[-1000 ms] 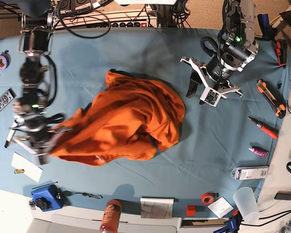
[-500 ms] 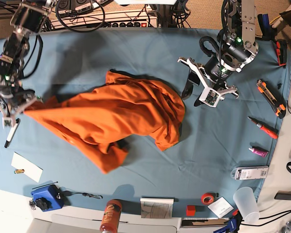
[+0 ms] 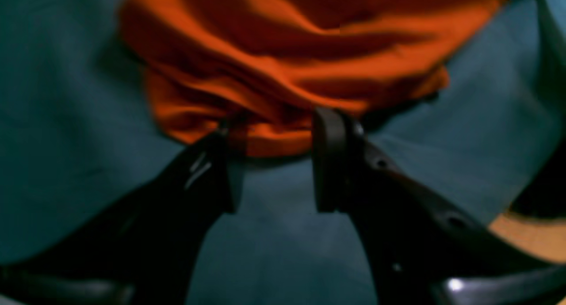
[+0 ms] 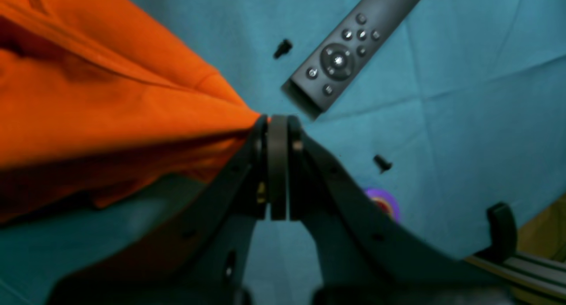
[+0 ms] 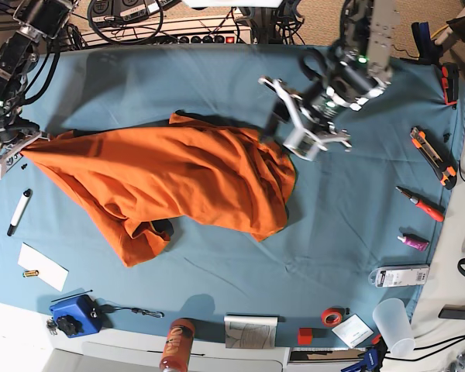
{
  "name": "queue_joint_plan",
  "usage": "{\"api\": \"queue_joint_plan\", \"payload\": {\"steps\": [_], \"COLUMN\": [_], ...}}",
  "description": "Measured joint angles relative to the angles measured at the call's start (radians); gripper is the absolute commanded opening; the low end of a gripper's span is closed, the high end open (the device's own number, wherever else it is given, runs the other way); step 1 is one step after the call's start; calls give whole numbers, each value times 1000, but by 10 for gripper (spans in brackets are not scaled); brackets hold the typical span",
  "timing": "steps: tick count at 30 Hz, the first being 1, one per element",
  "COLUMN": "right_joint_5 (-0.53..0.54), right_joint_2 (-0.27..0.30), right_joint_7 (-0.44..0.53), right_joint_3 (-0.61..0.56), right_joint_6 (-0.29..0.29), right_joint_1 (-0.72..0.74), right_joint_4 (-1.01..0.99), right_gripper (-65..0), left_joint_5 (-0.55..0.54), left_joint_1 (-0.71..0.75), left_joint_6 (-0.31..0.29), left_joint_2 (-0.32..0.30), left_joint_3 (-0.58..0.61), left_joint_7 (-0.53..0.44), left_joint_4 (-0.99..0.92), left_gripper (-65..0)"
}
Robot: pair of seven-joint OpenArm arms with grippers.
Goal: Layout the t-shirt on the table in an organized manner, then fold the t-shirt properly
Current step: 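Pull the shirt fabric with the left gripper away from the right gripper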
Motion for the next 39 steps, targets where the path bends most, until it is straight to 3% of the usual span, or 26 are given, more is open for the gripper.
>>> {"api": "queue_joint_plan", "payload": {"steps": [2,4,6,9,11,14,19,23,28,31,36,39], "right_joint_5": [0,0,0,1,0,0,0,0,0,0,0,0], "right_joint_2": [-2,-1,-1,-1,-1,-1,-1,-1,-1,-1,-1,-1], "right_joint_7": [0,0,-2,-7,-7,-7,-7,-12,-15,-14,-14,-14], "right_joint_3": [-1,-2,-2,-2,-2,-2,-2,-2,-2,-2,-3,-3], "right_joint_6": [2,1,1,2,15,17,17,17,17,17,17,17], "right_joint_1": [0,0,-1,0,0,0,0,0,0,0,0,0], "right_joint_4": [0,0,0,0,0,0,0,0,0,0,0,0], "right_gripper": [-650,-650,-650,-650,-650,-650,-650,-650,-650,-650,-650,-650], "left_joint_5": [43,61,63,54,-19,-89,-92,-23,-24,-39,-77,-63], "left_joint_1": [-35,-77,-109,-129,-136,-136,-136,-136,-145,-147,-146,-147], "left_joint_6": [44,171,256,345,352,348,368,419,428,428,431,431], "left_joint_2": [0,0,6,52,83,134,172,171,170,172,172,172], "left_joint_3": [49,78,84,67,55,45,43,41,39,39,38,38], "left_joint_7": [2,-1,0,97,160,182,187,188,178,148,140,141], "left_joint_4": [-47,-97,-148,-193,-195,-194,-196,-240,-279,-297,-308,-308], "left_gripper": [-319,-285,-278,-278,-278,-278,-279,-279,-284,-371,-650,-650]}}
